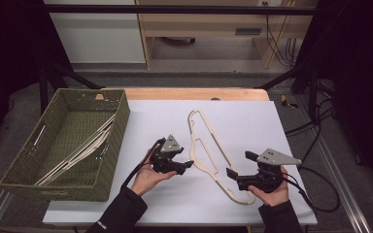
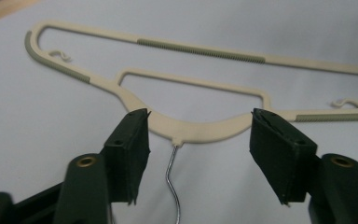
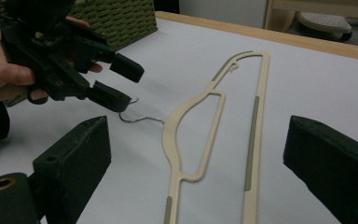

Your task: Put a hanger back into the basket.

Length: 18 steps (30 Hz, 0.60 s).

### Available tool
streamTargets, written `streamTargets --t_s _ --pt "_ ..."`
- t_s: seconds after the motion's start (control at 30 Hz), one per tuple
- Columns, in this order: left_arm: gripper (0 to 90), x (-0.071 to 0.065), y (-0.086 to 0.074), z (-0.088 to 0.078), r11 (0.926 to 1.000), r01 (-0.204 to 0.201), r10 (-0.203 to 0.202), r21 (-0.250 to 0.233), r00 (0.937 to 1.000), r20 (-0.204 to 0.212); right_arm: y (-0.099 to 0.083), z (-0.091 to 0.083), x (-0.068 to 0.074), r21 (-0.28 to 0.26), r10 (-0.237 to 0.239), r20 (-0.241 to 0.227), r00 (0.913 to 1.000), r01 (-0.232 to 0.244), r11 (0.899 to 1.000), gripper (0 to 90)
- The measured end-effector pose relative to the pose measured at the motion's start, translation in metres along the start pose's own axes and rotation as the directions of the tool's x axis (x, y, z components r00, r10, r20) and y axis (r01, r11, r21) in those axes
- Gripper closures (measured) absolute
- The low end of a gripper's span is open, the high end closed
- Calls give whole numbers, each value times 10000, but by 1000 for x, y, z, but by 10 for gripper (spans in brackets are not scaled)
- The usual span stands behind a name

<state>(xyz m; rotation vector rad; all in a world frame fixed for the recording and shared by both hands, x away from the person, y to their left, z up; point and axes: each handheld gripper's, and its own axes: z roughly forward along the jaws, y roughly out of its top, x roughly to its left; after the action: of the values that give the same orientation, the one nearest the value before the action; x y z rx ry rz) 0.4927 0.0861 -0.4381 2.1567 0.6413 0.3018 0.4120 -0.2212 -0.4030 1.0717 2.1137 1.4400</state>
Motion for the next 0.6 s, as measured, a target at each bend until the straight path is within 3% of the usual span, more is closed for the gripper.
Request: streamTargets --t_s 0.3,0.6 --pt "550 12 -7 25 9945 -176 186 1028 9998 -95 -1 2 0 114 -19 -28 10000 19 9999 93" --pt "684 16 -13 37 9877 -293 285 1534 9996 78 -1 4 1 247 -110 -90 9999 112 9996 101"
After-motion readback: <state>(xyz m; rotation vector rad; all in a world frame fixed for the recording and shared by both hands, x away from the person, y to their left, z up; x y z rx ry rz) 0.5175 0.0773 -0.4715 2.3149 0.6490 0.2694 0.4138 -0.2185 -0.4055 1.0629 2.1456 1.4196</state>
